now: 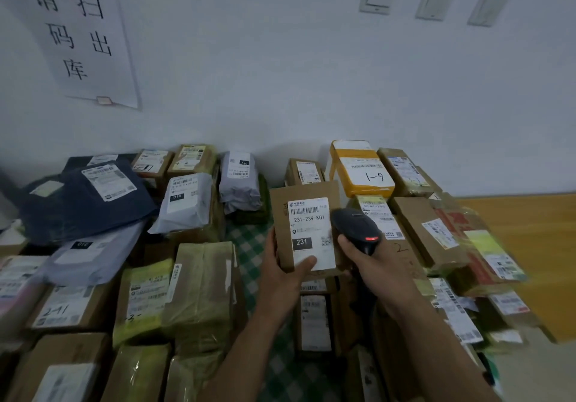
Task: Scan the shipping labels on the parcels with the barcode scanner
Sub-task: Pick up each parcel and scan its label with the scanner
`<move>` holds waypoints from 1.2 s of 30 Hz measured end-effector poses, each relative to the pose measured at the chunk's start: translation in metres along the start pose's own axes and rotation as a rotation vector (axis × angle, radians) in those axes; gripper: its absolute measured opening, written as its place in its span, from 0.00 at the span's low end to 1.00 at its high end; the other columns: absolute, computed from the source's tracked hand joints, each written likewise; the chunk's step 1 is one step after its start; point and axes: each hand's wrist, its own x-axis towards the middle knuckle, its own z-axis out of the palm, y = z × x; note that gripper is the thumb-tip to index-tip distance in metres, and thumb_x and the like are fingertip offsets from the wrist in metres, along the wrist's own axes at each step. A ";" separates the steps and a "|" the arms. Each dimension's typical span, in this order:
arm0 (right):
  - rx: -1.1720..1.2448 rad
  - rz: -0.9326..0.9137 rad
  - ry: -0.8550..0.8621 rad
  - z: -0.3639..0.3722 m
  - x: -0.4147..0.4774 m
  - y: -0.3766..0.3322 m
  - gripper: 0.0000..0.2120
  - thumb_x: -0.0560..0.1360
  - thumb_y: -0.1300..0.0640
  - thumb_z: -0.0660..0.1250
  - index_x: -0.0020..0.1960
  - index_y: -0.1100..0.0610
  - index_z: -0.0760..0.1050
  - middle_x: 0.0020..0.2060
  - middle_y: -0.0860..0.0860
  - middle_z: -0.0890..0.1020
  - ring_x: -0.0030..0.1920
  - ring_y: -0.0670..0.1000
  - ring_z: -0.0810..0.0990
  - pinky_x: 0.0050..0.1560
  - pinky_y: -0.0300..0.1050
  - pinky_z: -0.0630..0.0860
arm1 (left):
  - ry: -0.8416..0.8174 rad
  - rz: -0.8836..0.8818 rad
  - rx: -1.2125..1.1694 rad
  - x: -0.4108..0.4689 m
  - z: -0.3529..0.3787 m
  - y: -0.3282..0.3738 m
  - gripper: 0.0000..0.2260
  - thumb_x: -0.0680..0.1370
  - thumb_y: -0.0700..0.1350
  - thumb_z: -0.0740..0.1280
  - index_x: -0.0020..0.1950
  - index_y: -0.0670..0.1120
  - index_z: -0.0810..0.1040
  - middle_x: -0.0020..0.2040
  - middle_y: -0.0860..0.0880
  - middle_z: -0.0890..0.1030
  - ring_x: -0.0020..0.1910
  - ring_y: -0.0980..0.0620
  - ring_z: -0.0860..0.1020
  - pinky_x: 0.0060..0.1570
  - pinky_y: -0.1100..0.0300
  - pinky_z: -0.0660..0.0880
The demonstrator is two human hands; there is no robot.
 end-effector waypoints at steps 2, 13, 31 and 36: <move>-0.034 -0.015 -0.021 0.001 -0.004 -0.002 0.14 0.79 0.48 0.72 0.62 0.41 0.73 0.46 0.39 0.85 0.42 0.34 0.84 0.41 0.33 0.78 | 0.015 0.005 0.018 -0.003 0.000 0.000 0.35 0.78 0.40 0.75 0.77 0.62 0.63 0.62 0.65 0.78 0.55 0.71 0.79 0.45 0.68 0.80; -0.098 -0.045 -0.137 0.006 -0.003 -0.012 0.22 0.69 0.35 0.76 0.61 0.31 0.75 0.53 0.38 0.86 0.56 0.46 0.85 0.61 0.58 0.82 | 0.163 0.054 -0.015 0.017 0.006 0.000 0.31 0.80 0.36 0.71 0.80 0.52 0.64 0.65 0.54 0.79 0.51 0.72 0.80 0.41 0.72 0.78; -0.138 0.001 -0.271 0.012 -0.005 -0.042 0.11 0.80 0.48 0.71 0.61 0.41 0.74 0.42 0.50 0.88 0.44 0.46 0.88 0.43 0.39 0.83 | 0.374 0.089 0.031 0.052 0.017 -0.013 0.36 0.80 0.36 0.70 0.83 0.53 0.59 0.68 0.54 0.77 0.63 0.56 0.78 0.46 0.76 0.76; -0.117 -0.007 -0.280 0.012 -0.003 -0.039 0.09 0.80 0.48 0.71 0.58 0.39 0.75 0.42 0.50 0.88 0.45 0.48 0.88 0.43 0.39 0.82 | 0.371 0.095 0.039 0.054 0.015 -0.020 0.36 0.80 0.36 0.70 0.83 0.53 0.58 0.70 0.50 0.78 0.65 0.53 0.78 0.48 0.75 0.76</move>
